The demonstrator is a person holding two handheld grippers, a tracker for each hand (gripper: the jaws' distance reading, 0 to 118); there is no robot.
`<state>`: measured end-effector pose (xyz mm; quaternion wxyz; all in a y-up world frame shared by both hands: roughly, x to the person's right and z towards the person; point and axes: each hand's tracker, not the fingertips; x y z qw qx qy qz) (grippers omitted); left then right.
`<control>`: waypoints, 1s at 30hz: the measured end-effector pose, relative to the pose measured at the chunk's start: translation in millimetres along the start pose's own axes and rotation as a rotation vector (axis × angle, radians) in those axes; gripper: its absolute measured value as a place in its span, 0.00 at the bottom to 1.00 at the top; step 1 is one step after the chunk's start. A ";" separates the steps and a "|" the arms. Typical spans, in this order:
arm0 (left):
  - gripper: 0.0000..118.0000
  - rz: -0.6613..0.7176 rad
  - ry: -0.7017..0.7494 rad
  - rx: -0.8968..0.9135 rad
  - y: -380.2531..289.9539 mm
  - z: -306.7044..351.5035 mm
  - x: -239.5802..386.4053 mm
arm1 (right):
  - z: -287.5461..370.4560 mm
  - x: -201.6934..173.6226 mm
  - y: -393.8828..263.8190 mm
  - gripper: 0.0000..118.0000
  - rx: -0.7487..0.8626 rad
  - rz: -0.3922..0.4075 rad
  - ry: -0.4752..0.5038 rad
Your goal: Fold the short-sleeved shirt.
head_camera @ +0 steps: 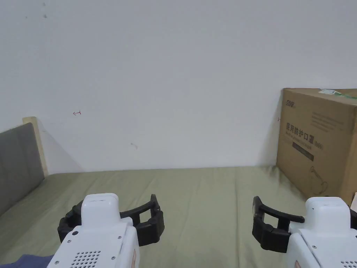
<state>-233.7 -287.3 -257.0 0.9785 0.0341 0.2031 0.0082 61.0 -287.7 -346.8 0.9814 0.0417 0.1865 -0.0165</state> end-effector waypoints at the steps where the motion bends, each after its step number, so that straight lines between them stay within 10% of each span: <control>1: 1.00 -0.004 -0.001 -0.001 0.0 -0.1 0.3 | 1.2 0.5 1.0 1.00 -0.001 -0.009 0.007; 28: 1.00 0.001 -0.106 0.006 3.7 7.9 15.1 | 8.3 -8.9 -3.8 1.00 0.004 0.027 0.033; 30: 0.87 -0.019 -0.087 0.000 1.0 8.1 15.8 | 7.7 -8.1 -2.3 0.99 -0.005 0.014 0.030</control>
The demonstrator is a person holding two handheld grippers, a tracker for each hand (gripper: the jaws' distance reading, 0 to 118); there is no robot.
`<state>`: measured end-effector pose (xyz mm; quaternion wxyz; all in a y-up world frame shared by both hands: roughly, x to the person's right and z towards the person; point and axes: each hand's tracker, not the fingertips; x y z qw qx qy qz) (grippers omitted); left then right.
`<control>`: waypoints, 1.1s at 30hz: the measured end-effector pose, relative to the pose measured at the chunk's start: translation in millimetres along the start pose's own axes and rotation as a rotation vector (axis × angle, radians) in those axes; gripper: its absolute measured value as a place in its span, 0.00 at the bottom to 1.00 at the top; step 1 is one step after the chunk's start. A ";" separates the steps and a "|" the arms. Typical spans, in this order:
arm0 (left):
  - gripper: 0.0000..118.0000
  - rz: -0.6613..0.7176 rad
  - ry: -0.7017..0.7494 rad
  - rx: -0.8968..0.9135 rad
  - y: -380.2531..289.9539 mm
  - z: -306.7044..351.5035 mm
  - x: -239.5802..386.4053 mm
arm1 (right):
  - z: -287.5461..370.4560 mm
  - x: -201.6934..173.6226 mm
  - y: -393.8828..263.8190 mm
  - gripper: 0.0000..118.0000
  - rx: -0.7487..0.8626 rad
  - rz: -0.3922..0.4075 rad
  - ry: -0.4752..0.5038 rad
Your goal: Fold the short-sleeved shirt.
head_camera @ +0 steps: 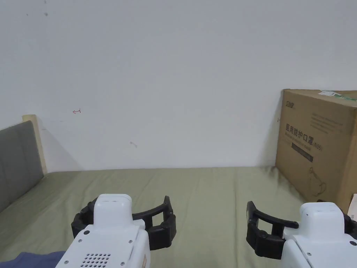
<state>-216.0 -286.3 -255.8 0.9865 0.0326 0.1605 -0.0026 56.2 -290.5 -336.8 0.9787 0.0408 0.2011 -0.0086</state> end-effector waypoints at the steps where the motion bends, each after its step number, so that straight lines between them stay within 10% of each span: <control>1: 0.68 -0.003 0.006 0.008 -1.2 1.8 -0.7 | -1.0 1.1 0.7 0.95 -0.010 -0.003 0.001; 2: 0.24 -0.004 0.003 0.009 -2.2 2.6 -2.5 | -0.8 2.5 0.6 0.76 -0.011 -0.006 0.004; 3: 0.00 -0.020 0.014 0.000 -2.2 1.6 -2.7 | 0.0 3.0 0.7 0.40 -0.009 -0.006 0.009; 4: 0.00 -0.065 0.049 -0.043 -3.0 -2.3 -2.4 | -0.3 3.7 0.4 0.03 -0.003 -0.005 0.013; 18: 0.00 0.054 0.047 -0.128 -22.1 -1.5 -36.1 | -18.5 2.5 -14.0 0.00 -0.087 -0.039 0.036; 33: 0.00 0.004 0.540 -0.127 -21.4 122.0 -205.1 | -45.6 -159.0 -11.0 0.00 -0.156 -0.141 0.531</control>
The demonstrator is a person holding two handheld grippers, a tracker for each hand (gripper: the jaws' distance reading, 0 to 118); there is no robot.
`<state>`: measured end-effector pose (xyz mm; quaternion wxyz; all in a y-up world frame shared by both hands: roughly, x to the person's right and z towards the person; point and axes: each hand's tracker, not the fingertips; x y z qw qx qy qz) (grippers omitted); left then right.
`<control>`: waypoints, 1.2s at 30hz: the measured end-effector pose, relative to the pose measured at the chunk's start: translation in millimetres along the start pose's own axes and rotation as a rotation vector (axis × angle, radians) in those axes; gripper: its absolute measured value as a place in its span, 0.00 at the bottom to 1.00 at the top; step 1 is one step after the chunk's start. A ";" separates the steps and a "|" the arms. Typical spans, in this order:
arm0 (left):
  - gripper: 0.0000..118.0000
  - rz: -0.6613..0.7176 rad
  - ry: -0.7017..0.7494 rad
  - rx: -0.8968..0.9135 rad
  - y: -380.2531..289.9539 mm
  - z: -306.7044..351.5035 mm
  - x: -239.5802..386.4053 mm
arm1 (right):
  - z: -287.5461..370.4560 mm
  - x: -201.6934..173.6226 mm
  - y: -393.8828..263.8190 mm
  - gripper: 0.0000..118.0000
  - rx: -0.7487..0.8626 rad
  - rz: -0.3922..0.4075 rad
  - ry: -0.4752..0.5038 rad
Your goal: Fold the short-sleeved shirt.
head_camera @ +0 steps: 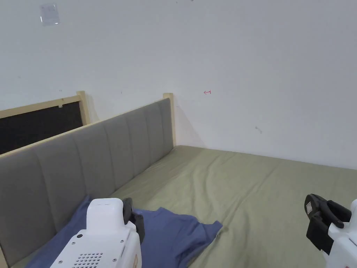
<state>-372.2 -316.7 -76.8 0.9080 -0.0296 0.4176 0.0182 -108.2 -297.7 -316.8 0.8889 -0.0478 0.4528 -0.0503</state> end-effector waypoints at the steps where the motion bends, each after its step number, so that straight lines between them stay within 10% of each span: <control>1: 0.00 0.006 0.004 0.002 1.2 -3.1 -3.9 | 0.5 -0.2 0.9 0.00 -0.001 0.012 -0.004; 13: 0.00 0.128 -0.076 -0.794 -60.7 -218.6 -109.8 | 17.2 30.9 1.9 0.00 -0.087 0.080 -0.049; 14: 0.10 0.151 -0.059 -0.851 -76.2 -233.7 -115.3 | 15.5 36.3 -1.6 0.00 -0.105 0.071 -0.052; 17: 0.95 0.138 -0.016 -0.978 -121.3 -263.6 -119.1 | 10.6 49.1 -12.6 0.00 -0.152 0.048 -0.087; 18: 0.97 0.121 -0.007 -0.981 -133.7 -271.7 -119.6 | 8.3 54.5 -16.3 0.00 -0.168 0.034 -0.099; 32: 1.00 -0.009 0.063 -1.105 -186.6 -243.5 -63.3 | -7.5 91.3 -50.7 0.00 -0.310 -0.013 -0.147; 34: 0.86 -0.055 0.046 -1.062 -182.2 -249.2 -69.3 | -8.7 93.6 -51.5 0.00 -0.309 -0.019 -0.156; 36: 0.41 -0.099 -0.003 -0.957 -171.6 -226.3 -59.8 | -9.3 98.2 -50.0 0.00 -0.316 -0.040 -0.161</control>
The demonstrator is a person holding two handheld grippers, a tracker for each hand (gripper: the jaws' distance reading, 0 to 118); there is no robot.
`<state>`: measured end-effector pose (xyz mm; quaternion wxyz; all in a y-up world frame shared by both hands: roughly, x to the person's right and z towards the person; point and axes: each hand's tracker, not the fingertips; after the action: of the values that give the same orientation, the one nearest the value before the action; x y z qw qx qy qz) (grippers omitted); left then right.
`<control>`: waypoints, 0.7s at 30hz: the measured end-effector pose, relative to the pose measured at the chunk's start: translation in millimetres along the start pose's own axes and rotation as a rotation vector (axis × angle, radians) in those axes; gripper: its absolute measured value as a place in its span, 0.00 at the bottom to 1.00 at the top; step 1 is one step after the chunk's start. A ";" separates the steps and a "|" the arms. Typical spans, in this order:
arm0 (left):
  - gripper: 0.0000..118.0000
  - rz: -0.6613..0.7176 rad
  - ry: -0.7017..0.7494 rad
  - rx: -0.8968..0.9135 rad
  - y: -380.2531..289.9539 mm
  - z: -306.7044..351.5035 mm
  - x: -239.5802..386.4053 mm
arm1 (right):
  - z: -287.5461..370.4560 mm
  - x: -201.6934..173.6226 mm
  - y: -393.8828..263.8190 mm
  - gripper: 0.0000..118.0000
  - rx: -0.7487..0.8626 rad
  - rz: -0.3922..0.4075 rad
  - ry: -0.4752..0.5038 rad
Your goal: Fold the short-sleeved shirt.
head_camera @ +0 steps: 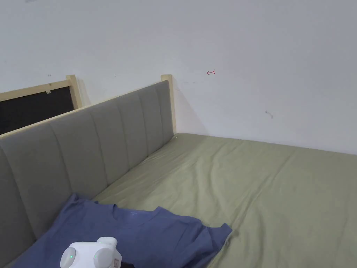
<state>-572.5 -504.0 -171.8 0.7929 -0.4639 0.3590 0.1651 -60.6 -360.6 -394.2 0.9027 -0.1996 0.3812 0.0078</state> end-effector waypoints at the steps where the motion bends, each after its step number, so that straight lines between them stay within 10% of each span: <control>1: 0.17 -0.017 0.027 0.052 4.3 4.2 -2.6 | 0.7 1.6 1.2 0.00 -0.001 -0.009 0.003; 4: 0.01 -0.041 0.096 0.128 -11.7 31.5 -1.9 | 3.7 3.0 5.3 0.00 0.008 -0.016 0.007; 10: 0.01 0.079 -0.012 0.349 26.8 72.5 -52.9 | 19.3 3.9 19.0 0.00 0.037 -0.011 0.011; 21: 0.01 -0.203 -0.303 0.758 96.5 264.7 36.6 | 62.3 12.0 38.3 0.00 0.168 -0.057 0.011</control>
<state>-494.6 -230.8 -175.2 0.9635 -0.1428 0.2262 0.0086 -15.9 -304.3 -376.8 0.9140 -0.1341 0.3795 -0.0510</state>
